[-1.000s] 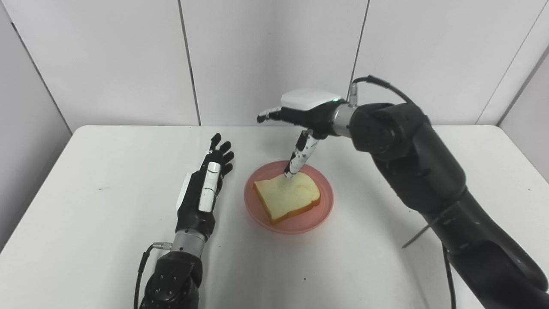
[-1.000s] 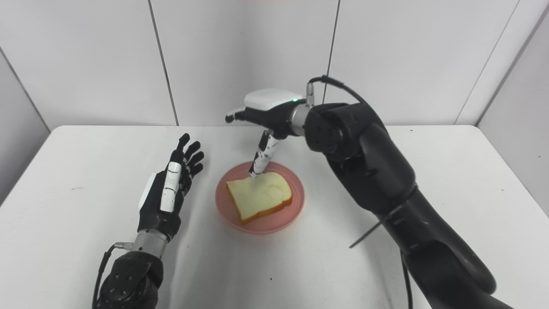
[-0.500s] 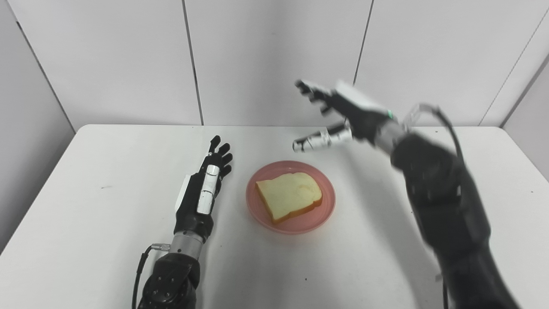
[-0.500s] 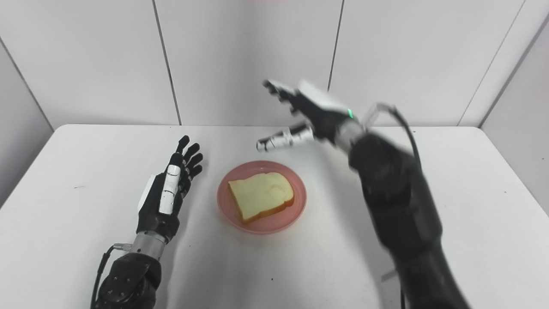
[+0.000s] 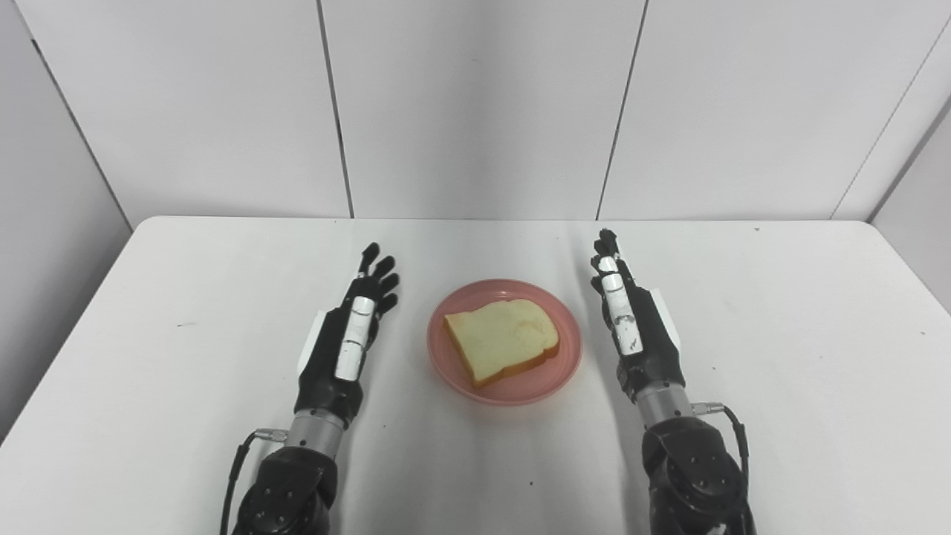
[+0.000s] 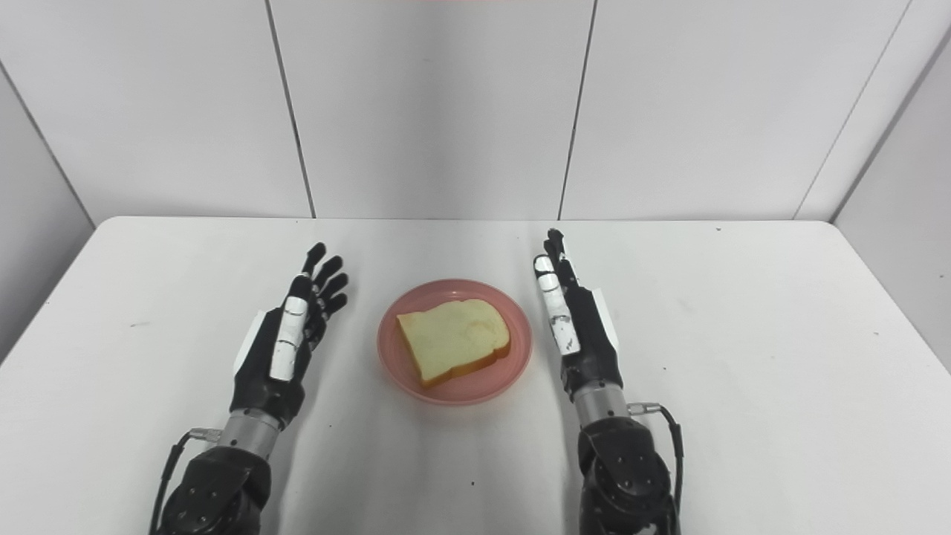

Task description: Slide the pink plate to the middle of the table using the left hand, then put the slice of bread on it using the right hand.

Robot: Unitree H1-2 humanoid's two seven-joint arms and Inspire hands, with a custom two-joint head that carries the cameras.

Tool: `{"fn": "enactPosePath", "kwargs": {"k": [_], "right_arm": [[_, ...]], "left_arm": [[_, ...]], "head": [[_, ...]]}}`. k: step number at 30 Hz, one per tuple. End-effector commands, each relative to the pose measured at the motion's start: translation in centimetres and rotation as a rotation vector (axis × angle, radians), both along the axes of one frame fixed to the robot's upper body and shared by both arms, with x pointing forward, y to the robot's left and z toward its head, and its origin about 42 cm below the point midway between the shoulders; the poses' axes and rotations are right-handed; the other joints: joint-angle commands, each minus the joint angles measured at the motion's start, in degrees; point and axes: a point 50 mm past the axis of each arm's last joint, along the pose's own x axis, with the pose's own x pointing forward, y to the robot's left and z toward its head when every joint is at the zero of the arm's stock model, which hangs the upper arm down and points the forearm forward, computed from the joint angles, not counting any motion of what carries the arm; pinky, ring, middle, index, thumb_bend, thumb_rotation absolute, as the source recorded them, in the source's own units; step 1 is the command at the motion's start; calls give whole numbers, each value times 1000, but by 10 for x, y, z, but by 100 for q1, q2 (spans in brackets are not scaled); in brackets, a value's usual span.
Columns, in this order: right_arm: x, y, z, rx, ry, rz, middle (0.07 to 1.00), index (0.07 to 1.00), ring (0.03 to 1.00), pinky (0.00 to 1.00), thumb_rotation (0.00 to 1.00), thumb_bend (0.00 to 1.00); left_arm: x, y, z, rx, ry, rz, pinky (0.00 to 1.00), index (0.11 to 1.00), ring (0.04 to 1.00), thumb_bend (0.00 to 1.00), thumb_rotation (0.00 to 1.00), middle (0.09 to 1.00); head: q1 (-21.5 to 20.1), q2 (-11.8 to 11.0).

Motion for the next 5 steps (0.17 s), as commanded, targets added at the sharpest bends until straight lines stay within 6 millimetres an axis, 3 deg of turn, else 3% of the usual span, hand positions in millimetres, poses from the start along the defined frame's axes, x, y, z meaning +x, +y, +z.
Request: {"fn": "enactPosePath", "kwargs": {"k": [1,5], "right_arm": [[-3,5,16,26,-114,-9,1000,1000,1000,1000,1000,536],[-5,6,12,53,-120,-13,1000,1000,1000,1000,1000,478]], "left_arm": [[2,-6,14,-23,-73,-24,942,983,950,740,993,969],[1,-7,14,-13,-76,-21,936,980,946,738,1000,965]], "head": [[13,16],[32,36]]}}
